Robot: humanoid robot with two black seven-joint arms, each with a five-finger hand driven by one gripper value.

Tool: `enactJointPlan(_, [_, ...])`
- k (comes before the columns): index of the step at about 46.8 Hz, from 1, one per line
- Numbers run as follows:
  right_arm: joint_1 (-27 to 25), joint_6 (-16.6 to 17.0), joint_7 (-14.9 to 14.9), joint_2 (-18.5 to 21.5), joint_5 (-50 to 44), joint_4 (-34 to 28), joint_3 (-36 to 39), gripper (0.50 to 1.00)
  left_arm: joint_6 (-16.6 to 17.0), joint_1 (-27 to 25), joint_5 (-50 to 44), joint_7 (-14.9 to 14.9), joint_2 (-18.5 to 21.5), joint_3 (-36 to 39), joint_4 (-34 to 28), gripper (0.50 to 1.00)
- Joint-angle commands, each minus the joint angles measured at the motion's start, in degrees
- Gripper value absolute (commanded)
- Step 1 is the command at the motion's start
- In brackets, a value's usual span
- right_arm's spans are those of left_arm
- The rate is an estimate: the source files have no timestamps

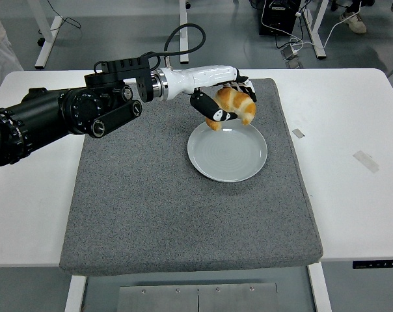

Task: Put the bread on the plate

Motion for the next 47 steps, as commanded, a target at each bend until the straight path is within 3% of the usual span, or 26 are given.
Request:
enactJointPlan(1, [0.00,0.00,0.01,0.00,0.00,0.00,0.01,1.000,0.01,0.61,0.56,0.00,0.00,0.08,-0.45,0.519])
enactJointPlan(33, [0.00,0.00,-0.08,0.00,0.00,0.09,0.01,1.000,1.06,4.92,6.45,0.00,0.00,2.01,0.43,0.521])
enactJointPlan(47, [0.00,0.00,-0.08,0.00,0.00,0.00,0.01,1.000,4.84,6.06,6.54,0.00,0.00,4.38,1.57,0.521])
